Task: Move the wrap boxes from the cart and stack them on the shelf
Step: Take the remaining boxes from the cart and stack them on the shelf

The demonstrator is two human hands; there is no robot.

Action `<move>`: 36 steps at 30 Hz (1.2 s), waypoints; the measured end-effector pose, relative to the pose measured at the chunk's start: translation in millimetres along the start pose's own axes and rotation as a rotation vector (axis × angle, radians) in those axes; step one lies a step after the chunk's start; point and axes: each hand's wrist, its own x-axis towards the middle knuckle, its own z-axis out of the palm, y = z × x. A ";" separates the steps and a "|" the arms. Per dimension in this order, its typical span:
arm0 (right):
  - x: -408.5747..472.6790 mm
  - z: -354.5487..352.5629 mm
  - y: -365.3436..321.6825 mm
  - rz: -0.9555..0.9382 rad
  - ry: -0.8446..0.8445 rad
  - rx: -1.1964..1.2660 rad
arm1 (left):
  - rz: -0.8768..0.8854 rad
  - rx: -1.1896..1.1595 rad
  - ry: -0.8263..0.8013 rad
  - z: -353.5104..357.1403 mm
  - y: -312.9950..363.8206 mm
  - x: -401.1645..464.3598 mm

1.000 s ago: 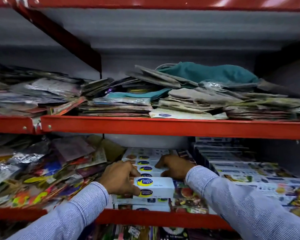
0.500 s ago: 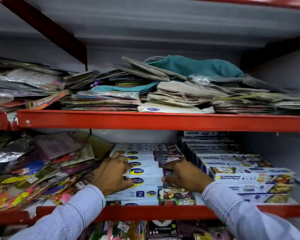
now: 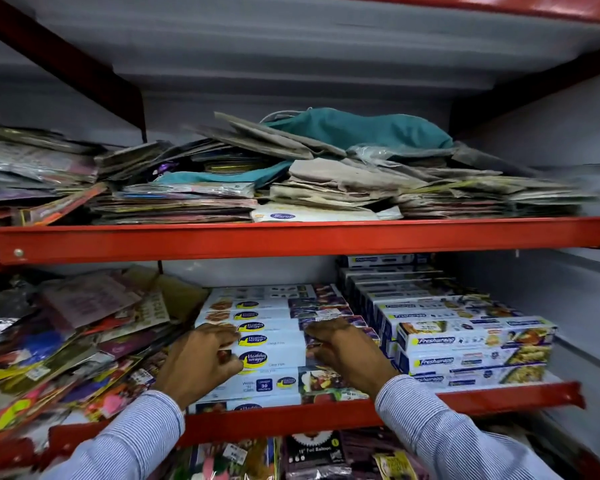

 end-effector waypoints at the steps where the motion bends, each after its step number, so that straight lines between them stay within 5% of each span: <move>1: 0.0 0.4 0.3 -0.001 -0.001 0.007 | -0.004 -0.002 0.008 0.6 -0.6 -0.4; 17: -9.2 19.0 0.7 -0.050 0.076 -0.091 | 0.080 0.083 0.154 23.9 -14.8 -9.6; 22: -20.8 48.0 8.9 -0.026 0.196 -0.305 | 0.237 0.253 0.153 40.3 -1.4 -21.0; 36: -4.8 56.1 12.1 0.050 0.186 -0.420 | 0.212 0.444 0.057 63.2 -13.3 -9.4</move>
